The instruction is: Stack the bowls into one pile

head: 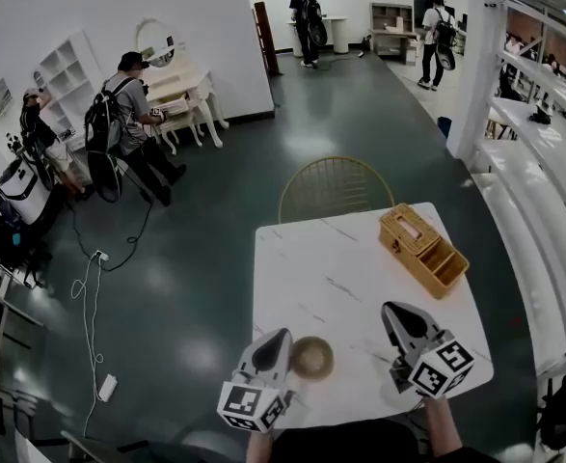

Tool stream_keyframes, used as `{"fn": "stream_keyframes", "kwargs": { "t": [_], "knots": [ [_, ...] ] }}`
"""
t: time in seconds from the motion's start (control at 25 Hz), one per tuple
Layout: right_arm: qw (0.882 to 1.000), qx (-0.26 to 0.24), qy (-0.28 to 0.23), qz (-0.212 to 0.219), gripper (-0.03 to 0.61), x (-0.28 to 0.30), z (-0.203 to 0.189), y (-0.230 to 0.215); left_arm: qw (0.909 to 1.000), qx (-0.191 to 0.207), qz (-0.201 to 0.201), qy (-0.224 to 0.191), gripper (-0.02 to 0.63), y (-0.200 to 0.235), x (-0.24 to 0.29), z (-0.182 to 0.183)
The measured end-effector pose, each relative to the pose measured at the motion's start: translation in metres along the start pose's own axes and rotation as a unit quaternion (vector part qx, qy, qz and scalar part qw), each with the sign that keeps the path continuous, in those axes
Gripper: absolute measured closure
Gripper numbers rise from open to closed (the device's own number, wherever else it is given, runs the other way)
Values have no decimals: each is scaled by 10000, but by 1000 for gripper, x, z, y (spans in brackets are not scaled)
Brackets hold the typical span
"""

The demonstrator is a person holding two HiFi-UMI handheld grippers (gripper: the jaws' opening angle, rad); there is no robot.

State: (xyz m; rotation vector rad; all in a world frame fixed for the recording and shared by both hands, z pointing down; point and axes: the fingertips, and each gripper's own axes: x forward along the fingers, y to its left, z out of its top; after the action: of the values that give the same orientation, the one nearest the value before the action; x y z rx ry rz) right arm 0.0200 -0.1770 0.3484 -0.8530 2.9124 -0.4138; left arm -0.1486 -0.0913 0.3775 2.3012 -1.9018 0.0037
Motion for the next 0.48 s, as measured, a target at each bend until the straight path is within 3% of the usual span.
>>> {"fn": "stream_keyframes", "kwargs": {
  "t": [0.48],
  "knots": [
    [9966, -404, -494, -519, 565, -35, 23, -17, 9989, 250, 195, -347, 599, 1, -11, 18]
  ]
}}
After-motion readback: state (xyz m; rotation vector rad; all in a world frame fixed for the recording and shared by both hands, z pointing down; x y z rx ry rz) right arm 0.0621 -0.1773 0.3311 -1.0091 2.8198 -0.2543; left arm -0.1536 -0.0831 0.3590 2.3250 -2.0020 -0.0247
